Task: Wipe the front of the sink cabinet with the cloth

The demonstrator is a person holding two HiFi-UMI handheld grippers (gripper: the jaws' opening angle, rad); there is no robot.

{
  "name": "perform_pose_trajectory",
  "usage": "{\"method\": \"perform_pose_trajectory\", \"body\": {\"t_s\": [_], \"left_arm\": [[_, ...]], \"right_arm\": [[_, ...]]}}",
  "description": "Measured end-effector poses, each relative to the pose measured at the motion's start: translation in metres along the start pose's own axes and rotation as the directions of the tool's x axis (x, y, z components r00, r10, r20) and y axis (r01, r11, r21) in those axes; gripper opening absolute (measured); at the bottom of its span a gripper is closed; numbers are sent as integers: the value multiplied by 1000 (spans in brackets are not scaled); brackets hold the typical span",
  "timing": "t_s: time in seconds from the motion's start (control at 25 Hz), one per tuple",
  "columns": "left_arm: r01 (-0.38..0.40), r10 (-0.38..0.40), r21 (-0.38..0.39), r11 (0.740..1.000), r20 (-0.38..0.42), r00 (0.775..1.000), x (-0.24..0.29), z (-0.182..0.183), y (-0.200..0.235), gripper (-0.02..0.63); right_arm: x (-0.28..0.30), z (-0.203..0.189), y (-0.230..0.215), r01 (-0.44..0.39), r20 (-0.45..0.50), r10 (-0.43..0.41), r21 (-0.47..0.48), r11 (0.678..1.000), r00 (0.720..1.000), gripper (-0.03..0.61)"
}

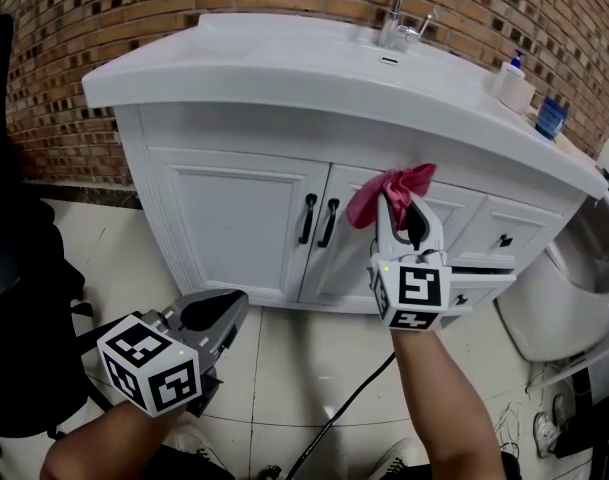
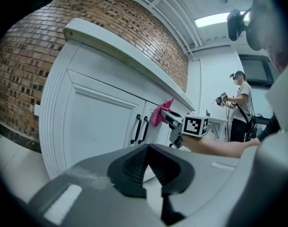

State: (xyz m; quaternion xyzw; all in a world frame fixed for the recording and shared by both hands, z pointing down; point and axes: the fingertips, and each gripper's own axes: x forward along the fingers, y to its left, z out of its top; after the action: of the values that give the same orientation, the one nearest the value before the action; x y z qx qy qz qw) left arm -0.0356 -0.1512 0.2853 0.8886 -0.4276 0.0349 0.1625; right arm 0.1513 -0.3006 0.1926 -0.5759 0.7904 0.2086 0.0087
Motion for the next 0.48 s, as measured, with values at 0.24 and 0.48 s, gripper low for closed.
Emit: {"method": "perform_pose_trajectory", "body": {"t_s": [0.24,0.48], "left_arm": [[-6,6,6,1000,1,1000,-2,-1,2,6],[-25,25,-4,1000,7,1000,-4,2,9,6]], "right_arm": [[-3,-26,7,3,-19,-2,67,998,1000,103],[-9,-58,16,-15,-49,18,57,998,999,103]]}}
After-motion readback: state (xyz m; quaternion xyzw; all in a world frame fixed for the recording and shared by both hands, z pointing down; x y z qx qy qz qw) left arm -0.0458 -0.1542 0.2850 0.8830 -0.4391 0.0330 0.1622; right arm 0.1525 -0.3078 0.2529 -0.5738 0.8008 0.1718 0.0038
